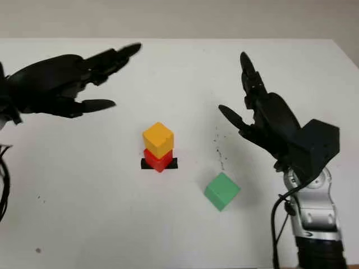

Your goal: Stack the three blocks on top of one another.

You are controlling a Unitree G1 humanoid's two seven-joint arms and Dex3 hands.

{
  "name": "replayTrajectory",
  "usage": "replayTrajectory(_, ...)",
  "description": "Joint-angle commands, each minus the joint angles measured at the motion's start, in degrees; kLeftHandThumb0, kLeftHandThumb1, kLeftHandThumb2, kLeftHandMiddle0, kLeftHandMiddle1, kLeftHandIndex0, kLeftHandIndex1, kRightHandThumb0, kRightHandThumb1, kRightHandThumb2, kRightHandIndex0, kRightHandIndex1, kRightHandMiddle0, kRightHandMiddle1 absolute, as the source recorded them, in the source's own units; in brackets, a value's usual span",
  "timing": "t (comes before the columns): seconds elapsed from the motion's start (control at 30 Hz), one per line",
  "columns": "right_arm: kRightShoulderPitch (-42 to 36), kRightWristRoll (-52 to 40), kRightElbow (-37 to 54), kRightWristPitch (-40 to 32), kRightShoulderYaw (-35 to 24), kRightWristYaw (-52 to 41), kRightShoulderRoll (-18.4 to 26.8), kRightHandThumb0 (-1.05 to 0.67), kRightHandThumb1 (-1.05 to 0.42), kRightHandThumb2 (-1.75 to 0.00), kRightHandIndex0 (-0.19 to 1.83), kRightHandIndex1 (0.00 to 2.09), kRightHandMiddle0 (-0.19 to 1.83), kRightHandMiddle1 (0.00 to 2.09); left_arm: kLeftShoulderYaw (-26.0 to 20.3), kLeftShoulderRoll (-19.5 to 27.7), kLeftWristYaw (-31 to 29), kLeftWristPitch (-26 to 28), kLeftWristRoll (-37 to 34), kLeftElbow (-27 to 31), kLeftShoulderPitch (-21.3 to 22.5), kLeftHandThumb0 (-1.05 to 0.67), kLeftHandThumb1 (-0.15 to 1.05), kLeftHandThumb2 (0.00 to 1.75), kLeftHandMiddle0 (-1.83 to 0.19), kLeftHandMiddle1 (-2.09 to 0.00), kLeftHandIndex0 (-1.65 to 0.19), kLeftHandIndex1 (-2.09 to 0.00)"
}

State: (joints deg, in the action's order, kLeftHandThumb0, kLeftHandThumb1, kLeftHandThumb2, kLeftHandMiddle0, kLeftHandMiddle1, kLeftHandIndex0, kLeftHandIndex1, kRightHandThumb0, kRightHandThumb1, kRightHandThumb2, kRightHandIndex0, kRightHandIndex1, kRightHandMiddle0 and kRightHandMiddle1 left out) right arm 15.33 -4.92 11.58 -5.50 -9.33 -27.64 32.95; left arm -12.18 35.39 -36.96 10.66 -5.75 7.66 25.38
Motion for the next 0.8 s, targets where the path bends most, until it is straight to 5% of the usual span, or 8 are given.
replayTrajectory(0.0, 1.2, 2.3, 2.9, 1.3, -0.8, -2.3, 5.4, -0.72, -0.82, -0.03, -0.05, 0.08, 0.09, 0.14, -2.3, -1.5, 2.6, -1.0, -1.3, 1.1, -3.2, -0.81, 1.05, 0.52, 0.19, 0.00, 0.19, 0.00)
replayTrajectory(0.17, 4.1, 5.9, 7.6, 4.5, -1.2, -10.6, 16.8, -0.71, -0.75, -0.05, 0.06, 0.09, 0.27, 0.10, -6.0, -7.2, 12.9, -2.9, -1.7, 1.6, -11.0, -0.79, 1.05, 0.50, 0.19, 0.00, 0.19, 0.00)
replayTrajectory(0.37, 5.9, 5.9, 11.1, 6.8, -0.3, -20.3, 25.4, -0.68, -0.74, -0.05, 0.09, 0.09, 0.42, 0.13, -7.7, -11.6, 16.1, -7.4, -4.8, -0.6, -17.1, -0.74, 1.05, 0.56, 0.19, 0.00, 0.19, 0.00)
replayTrajectory(0.57, 5.2, 8.3, 13.2, 16.3, 0.2, -25.2, 30.1, -0.73, -0.75, -0.06, 0.10, 0.06, 0.43, 0.06, -7.8, -16.7, 18.6, -9.7, -8.7, -0.8, -20.8, -0.73, 1.05, 0.58, 0.19, 0.00, 0.19, 0.00)
replayTrajectory(0.77, 1.7, 9.4, 15.4, 18.8, -0.8, -25.4, 29.9, -0.72, -0.72, -0.05, 0.08, 0.05, 0.47, 0.07, -6.9, -21.0, 22.8, -11.5, -9.0, 1.6, -23.2, -0.74, 1.05, 0.56, 0.19, -0.01, 0.19, 0.00)
